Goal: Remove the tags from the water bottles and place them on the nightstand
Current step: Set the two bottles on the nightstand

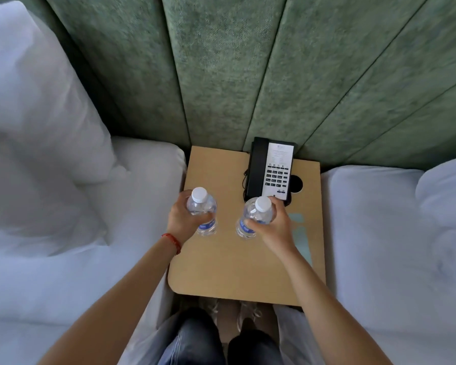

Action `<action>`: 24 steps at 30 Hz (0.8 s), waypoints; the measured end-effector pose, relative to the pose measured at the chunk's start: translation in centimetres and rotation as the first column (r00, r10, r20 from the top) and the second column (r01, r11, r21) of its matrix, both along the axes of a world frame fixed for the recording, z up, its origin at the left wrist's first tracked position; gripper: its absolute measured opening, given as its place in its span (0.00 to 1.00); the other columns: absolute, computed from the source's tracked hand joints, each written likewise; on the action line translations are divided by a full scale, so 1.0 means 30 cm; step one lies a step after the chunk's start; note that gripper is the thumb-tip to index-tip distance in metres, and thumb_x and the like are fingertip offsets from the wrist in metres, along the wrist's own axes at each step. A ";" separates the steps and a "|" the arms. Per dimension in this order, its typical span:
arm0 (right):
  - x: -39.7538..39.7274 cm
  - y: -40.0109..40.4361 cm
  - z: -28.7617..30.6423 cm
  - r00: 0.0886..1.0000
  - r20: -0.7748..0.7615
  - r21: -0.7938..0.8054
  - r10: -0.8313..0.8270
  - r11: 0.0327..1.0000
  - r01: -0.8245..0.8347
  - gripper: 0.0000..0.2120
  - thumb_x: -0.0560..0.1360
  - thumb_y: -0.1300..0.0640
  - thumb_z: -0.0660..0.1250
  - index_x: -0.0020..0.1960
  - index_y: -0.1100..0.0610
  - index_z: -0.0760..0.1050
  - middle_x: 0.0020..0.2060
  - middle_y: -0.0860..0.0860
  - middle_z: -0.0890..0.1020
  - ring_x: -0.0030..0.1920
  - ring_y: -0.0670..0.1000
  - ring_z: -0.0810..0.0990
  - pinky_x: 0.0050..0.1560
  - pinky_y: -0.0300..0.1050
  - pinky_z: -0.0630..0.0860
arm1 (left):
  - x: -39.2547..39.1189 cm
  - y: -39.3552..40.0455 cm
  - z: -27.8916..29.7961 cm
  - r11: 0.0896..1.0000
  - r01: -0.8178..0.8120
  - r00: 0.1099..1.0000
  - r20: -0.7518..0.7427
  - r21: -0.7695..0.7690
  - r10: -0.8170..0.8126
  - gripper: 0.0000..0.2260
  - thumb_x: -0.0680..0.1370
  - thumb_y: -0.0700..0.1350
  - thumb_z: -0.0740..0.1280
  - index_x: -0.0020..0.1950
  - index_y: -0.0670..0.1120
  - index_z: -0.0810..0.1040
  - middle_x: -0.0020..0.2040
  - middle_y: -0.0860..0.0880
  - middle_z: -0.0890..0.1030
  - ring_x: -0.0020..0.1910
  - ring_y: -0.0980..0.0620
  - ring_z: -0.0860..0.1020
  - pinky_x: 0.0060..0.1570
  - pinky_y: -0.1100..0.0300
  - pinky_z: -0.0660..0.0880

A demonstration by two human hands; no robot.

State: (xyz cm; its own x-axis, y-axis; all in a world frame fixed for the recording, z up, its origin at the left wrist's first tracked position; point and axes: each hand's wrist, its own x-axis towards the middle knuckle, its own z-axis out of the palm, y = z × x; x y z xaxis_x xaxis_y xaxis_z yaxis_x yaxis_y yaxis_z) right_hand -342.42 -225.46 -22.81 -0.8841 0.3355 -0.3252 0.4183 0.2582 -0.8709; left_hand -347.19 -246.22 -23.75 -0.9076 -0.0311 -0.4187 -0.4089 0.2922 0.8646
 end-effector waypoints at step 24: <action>-0.005 0.096 -0.178 0.988 0.139 0.041 0.068 0.996 -0.074 0.27 0.58 0.58 0.78 0.47 0.38 0.68 0.44 0.37 0.77 0.45 0.32 0.75 0.42 0.25 0.69 | -0.035 -0.050 -0.191 0.993 0.116 0.989 0.100 -0.023 -0.113 0.30 0.60 0.37 0.79 0.55 0.50 0.69 0.48 0.56 0.74 0.46 0.60 0.73 0.40 0.70 0.69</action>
